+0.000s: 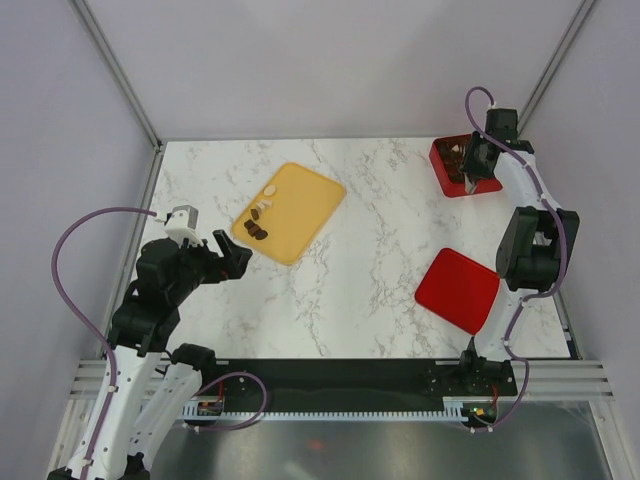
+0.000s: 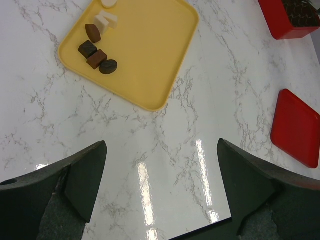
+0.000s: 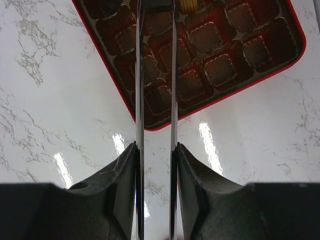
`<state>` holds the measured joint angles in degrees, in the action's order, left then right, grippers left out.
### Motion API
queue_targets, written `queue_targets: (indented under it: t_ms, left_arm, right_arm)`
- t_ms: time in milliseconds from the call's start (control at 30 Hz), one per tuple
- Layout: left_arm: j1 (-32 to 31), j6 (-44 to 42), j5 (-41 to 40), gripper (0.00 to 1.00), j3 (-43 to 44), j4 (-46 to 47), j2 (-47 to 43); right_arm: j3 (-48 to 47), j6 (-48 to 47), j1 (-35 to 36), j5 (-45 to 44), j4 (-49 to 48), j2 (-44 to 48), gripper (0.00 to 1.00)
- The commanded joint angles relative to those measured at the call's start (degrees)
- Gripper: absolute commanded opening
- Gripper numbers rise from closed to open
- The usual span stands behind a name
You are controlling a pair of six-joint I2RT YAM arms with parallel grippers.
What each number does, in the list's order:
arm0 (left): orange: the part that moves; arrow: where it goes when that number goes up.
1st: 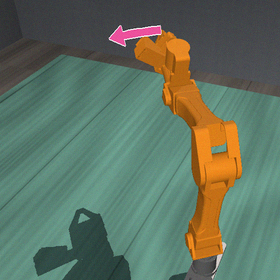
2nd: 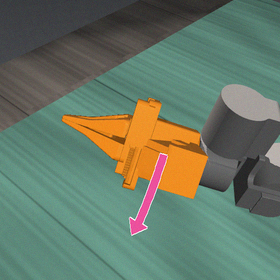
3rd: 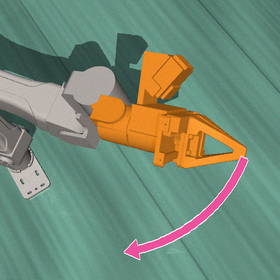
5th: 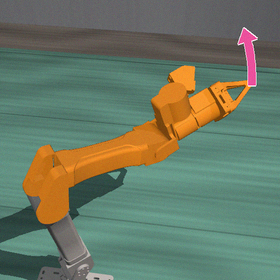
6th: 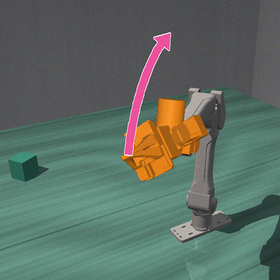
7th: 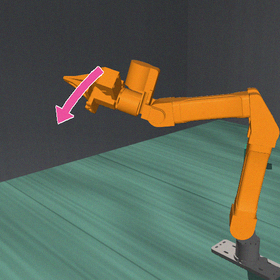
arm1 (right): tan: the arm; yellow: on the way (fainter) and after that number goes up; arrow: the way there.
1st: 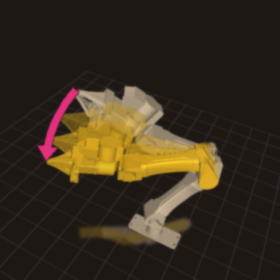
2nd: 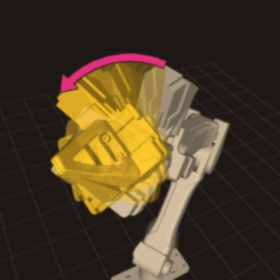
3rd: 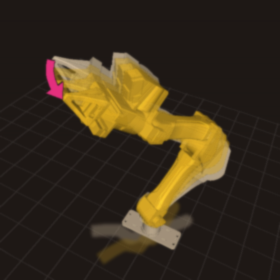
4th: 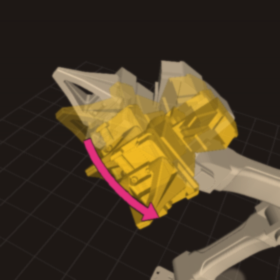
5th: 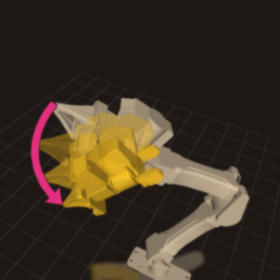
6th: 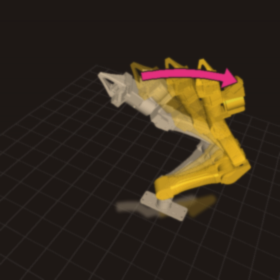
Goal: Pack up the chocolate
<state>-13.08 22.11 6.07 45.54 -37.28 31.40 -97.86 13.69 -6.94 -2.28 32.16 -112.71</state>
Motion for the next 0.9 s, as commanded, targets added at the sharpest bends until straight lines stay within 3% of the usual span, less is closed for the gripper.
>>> queue_targets:
  t_ms: [0, 600, 867]
  left_arm:
    - [0.34, -0.84, -0.70, 1.00, -0.36, 1.68, 0.16]
    - [0.34, -0.84, -0.88, 1.00, -0.36, 1.77, -0.02]
    - [0.25, -0.75, -0.97, 1.00, -0.36, 1.77, 0.07]
  right_arm:
    - [-3.21, -0.07, -0.27, 1.05, -0.70, -1.29, 0.41]
    - [-4.62, -0.25, -0.01, 2.20, -0.52, -1.12, 0.50]
    - [-2.86, -0.60, 5.96, 2.20, -0.43, 5.12, 0.49]
